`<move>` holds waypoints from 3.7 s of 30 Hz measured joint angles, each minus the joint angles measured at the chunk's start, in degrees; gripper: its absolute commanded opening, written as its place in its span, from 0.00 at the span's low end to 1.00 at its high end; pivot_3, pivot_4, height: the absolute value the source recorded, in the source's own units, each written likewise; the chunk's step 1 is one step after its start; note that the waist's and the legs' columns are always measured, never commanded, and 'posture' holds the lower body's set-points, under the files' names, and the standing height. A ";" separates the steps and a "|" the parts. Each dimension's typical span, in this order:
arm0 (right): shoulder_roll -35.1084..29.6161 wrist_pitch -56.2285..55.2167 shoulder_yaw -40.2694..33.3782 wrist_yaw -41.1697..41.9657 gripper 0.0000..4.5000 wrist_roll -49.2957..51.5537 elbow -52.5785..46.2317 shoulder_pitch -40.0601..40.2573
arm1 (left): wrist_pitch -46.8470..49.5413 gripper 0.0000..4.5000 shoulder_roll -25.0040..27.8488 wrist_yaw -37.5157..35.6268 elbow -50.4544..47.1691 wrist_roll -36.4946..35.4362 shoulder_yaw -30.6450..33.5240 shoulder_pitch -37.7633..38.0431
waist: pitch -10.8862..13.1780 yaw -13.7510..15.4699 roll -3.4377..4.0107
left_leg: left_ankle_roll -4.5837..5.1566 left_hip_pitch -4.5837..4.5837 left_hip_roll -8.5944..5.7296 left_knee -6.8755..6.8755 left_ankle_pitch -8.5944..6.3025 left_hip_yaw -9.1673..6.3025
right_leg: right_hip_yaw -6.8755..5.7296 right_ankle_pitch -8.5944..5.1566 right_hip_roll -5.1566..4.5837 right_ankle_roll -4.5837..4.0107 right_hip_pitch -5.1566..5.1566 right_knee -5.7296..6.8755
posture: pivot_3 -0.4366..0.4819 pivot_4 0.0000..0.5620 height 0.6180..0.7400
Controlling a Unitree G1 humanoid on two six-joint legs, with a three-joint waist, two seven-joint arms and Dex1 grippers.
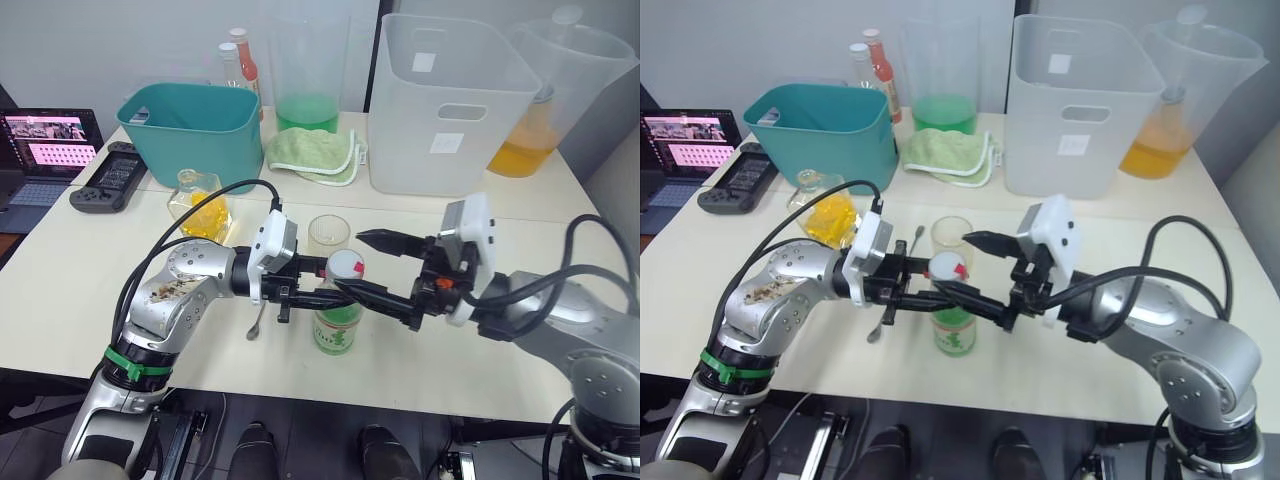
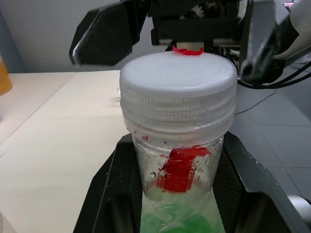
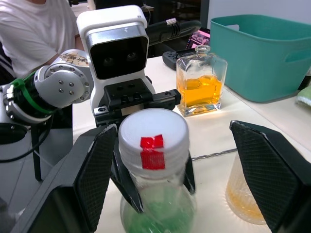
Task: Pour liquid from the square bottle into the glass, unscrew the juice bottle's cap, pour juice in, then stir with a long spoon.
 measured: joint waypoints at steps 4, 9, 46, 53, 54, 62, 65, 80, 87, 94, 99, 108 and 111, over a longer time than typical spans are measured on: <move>0.72 0.00 1.77 -2.31 0.55 0.49 0.13 -0.60 | -0.08 0.33 -0.15 -0.03 0.07 0.08 -0.06 -0.03 | 0.00 0.12 0.00 | 0.00 -0.02 0.00 0.01 0.00 0.00 | 0.00 0.00 0.00 0.00 0.00 -0.01 | 0.48 0.27 0.94; 0.52 -0.17 2.55 -1.20 0.38 0.98 0.91 -1.43 | 0.01 0.33 -0.13 0.28 0.12 0.13 0.10 -0.07 | 0.00 0.08 0.00 | 0.00 -0.01 0.00 0.00 0.00 0.00 | 0.00 0.00 0.00 0.00 0.00 -0.01 | 0.48 0.27 0.94; -9.82 -18.57 12.38 57.94 1.00 -16.19 37.42 -23.05 | -1.43 0.33 0.57 6.21 -8.12 -0.30 1.01 6.83 | 0.00 0.89 0.01 | -0.01 -0.04 0.00 -0.06 -0.01 0.02 | -0.02 -0.02 0.00 0.03 -0.02 -0.05 | 0.48 0.27 0.94; -8.13 -5.68 -0.20 31.69 1.00 -6.25 14.91 -8.38 | -2.50 0.33 -0.62 5.15 -5.25 0.01 0.70 5.69 | -0.02 0.52 0.02 | -0.01 0.00 0.00 0.00 -0.01 0.03 | -0.02 -0.01 -0.02 0.01 0.00 -0.05 | 0.48 0.27 0.94; -6.50 -4.15 -1.03 26.31 1.00 -4.83 11.70 -6.49 | -2.56 0.33 -0.91 4.77 -4.63 0.02 0.57 5.32 | -0.03 0.49 0.00 | -0.01 0.00 0.00 -0.01 -0.01 0.03 | -0.02 -0.01 -0.02 0.01 0.01 -0.05 | 0.48 0.27 0.94; -0.50 0.36 -1.10 1.16 0.94 0.97 0.47 -0.02 | -3.08 0.33 -2.25 3.10 -1.46 0.23 -0.30 3.13 | -0.05 0.56 -0.03 | -0.01 -0.11 -0.01 0.03 0.00 0.02 | -0.02 -0.02 -0.03 0.00 -0.01 -0.10 | 0.48 0.27 0.94; -0.38 0.36 -1.21 -1.99 0.74 1.94 0.43 0.02 | -2.91 0.33 -2.47 2.87 -0.86 0.31 -0.37 2.59 | -0.05 0.52 -0.03 | -0.01 -0.11 -0.01 0.02 0.00 0.02 | -0.02 -0.02 -0.03 0.00 -0.01 -0.09 | 0.48 0.27 0.94; -7.00 -6.73 5.59 19.99 0.37 -2.96 12.03 -7.67 | 0.37 0.33 -1.50 4.33 -3.12 0.37 -0.06 2.34 | -0.05 0.19 -0.03 | -0.01 -0.07 -0.01 0.05 0.00 0.02 | -0.02 -0.02 -0.02 0.02 0.01 -0.10 | 0.48 0.27 0.94; -5.22 -19.96 16.72 53.23 0.37 -14.88 33.83 -22.29 | 1.83 0.33 0.13 5.90 -7.78 0.04 0.81 4.70 | -0.04 -0.26 -0.01 | -0.01 -0.02 0.00 -0.04 0.00 0.03 | -0.02 -0.16 -0.01 0.27 0.01 -0.08 | 0.48 0.27 0.94; -3.34 -27.96 28.28 66.01 0.61 -16.54 51.43 -35.84 | 2.78 0.33 0.61 9.67 -10.24 -0.62 2.37 7.32 | -0.03 -0.21 0.01 | 0.00 -0.04 0.01 -0.07 -0.01 0.03 | -0.02 -0.05 0.00 0.05 -0.02 -0.07 | 0.48 0.27 0.94; -3.84 -26.03 28.92 66.07 0.98 -14.70 54.09 -38.11 | 2.73 0.33 0.70 10.57 -11.07 -0.75 2.49 8.04 | -0.02 -0.08 0.01 | -0.01 -0.04 0.00 -0.07 -0.01 0.04 | -0.02 -0.04 0.00 0.03 -0.05 -0.06 | 0.48 0.27 0.94; -7.97 -16.63 11.69 55.51 0.99 -11.59 40.77 -23.85 | 2.75 0.33 0.09 10.86 -10.79 -0.82 2.01 7.48 | -0.02 0.33 0.01 | -0.01 -0.08 0.00 -0.08 -0.01 0.03 | -0.02 -0.04 0.00 0.04 -0.08 -0.05 | 0.48 0.27 0.94; -6.82 -12.47 4.84 42.61 0.99 -8.79 29.26 -15.66 | 2.75 0.33 -0.34 9.58 -8.99 -0.83 1.36 5.88 | -0.03 0.28 0.01 | -0.01 -0.07 0.00 -0.06 -0.01 0.02 | -0.02 -0.04 0.00 0.04 -0.04 -0.04 | 0.48 0.27 0.94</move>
